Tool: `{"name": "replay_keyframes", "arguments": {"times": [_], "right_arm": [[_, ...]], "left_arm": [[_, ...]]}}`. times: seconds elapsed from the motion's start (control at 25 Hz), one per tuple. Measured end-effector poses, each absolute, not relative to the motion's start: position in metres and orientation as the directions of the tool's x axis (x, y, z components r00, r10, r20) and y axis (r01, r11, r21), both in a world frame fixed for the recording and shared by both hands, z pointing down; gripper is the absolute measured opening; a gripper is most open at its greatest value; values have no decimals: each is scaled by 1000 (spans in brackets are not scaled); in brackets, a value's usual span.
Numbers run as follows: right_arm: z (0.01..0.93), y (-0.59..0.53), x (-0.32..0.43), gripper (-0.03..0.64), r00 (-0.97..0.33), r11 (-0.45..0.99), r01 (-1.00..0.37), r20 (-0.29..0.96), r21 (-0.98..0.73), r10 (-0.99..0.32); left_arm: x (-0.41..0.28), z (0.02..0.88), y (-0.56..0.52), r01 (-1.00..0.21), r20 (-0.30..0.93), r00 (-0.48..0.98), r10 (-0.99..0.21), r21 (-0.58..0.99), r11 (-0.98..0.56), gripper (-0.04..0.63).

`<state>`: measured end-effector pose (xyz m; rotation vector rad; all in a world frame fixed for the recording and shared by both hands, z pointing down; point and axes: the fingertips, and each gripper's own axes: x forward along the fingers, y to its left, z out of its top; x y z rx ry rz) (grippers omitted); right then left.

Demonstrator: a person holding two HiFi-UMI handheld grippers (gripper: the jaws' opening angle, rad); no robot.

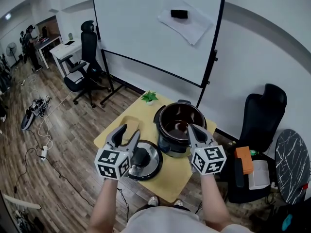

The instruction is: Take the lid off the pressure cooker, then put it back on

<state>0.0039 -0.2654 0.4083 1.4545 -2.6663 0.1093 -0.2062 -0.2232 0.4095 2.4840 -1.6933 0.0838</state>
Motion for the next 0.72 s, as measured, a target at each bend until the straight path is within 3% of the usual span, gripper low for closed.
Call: {"name": "replay_keyframes", "arguments": {"times": [0.24,0.44,0.72], "right_arm": [[410,-265,5,2,-536,538,-843,126,-17,-835],[410,-263,8,2,-531,534,-846,126,-16,-838],[413,-261,18,2,-517,519,-854,133,-21,-846]], "left_arm": [[-200,412,-224,-923,127,383,-915,30,-383,315],[-197,422,-225,-917,153,399,-904,34,-398,322],[-197,482,-233,-920,311,375,-873,11,-391,322]]}}
